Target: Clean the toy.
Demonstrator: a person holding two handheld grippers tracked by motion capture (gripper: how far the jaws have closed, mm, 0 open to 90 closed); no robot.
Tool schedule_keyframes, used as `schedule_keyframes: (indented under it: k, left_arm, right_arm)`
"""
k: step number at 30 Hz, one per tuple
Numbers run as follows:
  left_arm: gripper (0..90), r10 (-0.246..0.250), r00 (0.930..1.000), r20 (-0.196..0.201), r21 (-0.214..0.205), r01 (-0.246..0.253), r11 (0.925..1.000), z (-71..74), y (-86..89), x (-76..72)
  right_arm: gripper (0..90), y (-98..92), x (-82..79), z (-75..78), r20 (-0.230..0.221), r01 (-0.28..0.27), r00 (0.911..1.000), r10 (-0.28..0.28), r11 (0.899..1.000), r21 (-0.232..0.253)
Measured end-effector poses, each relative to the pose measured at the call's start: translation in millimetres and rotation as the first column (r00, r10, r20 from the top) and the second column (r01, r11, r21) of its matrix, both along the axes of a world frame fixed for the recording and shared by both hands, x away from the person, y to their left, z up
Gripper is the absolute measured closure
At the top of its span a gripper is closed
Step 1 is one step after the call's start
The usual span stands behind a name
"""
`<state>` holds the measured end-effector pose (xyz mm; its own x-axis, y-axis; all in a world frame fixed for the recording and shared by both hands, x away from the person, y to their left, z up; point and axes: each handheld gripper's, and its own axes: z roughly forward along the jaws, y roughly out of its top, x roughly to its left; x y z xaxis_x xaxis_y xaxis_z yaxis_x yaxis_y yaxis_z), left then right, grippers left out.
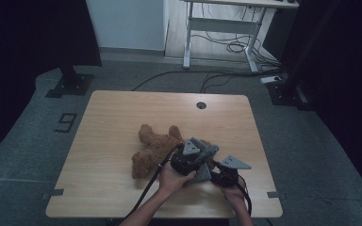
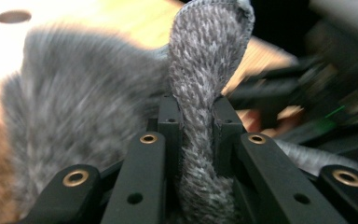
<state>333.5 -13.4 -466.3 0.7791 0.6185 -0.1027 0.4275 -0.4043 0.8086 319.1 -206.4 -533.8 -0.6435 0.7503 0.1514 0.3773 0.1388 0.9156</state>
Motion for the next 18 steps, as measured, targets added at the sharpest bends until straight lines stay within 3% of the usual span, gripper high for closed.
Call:
schedule_keyframes:
  k: [1,3,4,11,15,18]
  left_arm:
    - [77.5,0.000,1.0000,0.001,-0.004,0.000,1.0000,-5.9,1.2,0.5]
    - [77.7,0.002,0.9998,-0.018,-0.066,-0.003,0.9978,-14.7,9.5,1.6]
    - [77.8,0.006,0.9998,-0.018,-0.074,-0.008,0.9972,-15.9,12.9,1.3]
    - [77.9,0.040,0.9992,0.009,-0.037,-0.040,0.9985,-24.7,34.6,-6.2]
    - [78.1,0.047,0.9982,-0.038,-0.084,-0.050,0.9952,-33.5,59.9,-5.9]
    - [78.2,0.049,0.9985,-0.026,-0.075,-0.051,0.9959,-33.6,69.1,-10.3]
  right_arm:
    - [57.2,0.0,0.0,0.0,0.000,0.000,1.0000,0.000,1.000,0.000]
    - [57.2,0.1,0.6,-0.1,-0.010,-0.001,1.0000,0.001,1.000,-0.009]
    - [57.2,0.3,1.0,-0.4,-0.015,-0.002,0.9999,0.002,1.000,-0.004]
    - [57.3,-0.3,1.7,0.2,-0.023,0.003,0.9997,-0.003,1.000,0.001]
    - [57.3,-0.7,1.7,0.2,-0.020,-0.006,0.9998,0.006,1.000,0.000]
    - [57.2,-0.6,1.1,0.5,-0.016,-0.014,0.9998,0.014,1.000,-0.008]
